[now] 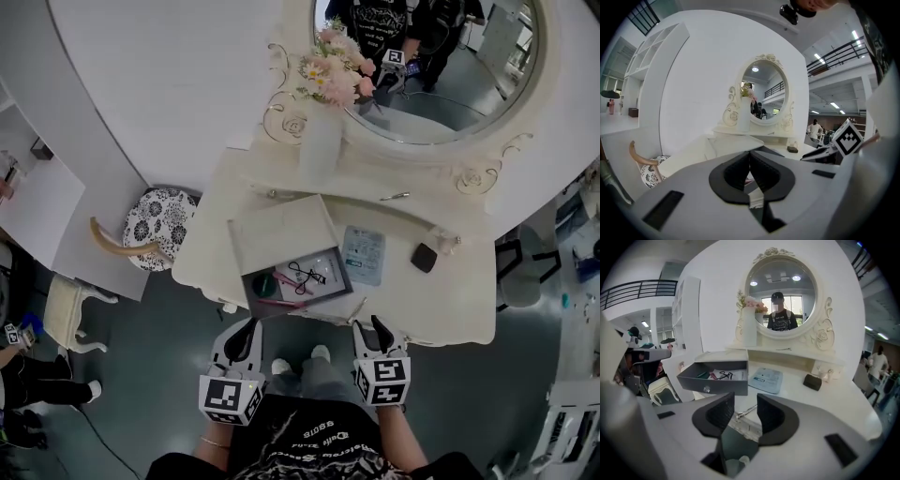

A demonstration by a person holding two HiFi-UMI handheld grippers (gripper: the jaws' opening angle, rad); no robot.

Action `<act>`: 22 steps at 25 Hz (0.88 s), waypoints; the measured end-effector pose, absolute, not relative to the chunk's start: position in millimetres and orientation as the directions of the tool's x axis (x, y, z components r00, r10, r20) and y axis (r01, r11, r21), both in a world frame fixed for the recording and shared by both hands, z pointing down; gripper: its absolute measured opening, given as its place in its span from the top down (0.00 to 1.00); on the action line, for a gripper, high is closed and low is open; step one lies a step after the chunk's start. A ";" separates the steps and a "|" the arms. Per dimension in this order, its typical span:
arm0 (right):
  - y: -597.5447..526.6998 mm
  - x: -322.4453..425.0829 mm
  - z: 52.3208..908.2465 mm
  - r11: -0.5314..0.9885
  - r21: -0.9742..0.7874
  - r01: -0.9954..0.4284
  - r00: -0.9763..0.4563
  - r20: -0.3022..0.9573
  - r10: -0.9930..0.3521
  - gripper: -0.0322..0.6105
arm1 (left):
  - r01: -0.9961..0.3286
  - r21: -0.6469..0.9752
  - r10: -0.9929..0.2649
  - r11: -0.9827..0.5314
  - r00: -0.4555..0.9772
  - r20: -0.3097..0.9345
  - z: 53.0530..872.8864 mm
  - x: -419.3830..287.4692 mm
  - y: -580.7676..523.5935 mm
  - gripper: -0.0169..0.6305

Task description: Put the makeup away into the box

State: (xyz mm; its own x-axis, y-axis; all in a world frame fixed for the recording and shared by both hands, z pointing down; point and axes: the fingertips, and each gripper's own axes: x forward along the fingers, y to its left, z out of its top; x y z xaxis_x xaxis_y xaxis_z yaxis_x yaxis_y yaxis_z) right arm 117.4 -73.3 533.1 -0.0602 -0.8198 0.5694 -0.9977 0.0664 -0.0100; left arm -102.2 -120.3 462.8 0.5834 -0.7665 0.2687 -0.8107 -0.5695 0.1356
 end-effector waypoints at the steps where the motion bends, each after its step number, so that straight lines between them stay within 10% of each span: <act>1: -76.0 121.0 534.5 0.045 -0.012 -0.999 -0.043 0.577 -0.816 0.72 | -0.813 0.136 -0.767 -0.566 0.580 0.273 463.4 -103.1 -122.0 0.95; 22: -111.0 141.9 584.0 -0.097 -0.057 -0.994 0.026 0.724 -0.689 0.72 | -0.876 0.106 -0.818 -0.470 0.477 0.320 465.9 -117.9 -159.3 0.95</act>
State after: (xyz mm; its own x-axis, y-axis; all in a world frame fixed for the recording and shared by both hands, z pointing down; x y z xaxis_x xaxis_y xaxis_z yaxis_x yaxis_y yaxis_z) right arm 141.9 -111.0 584.0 0.0257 -0.6891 0.7242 -0.9936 -0.0974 -0.0574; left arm -117.9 -159.3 465.9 0.4772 -0.8183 0.3203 -0.8764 -0.4697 0.1058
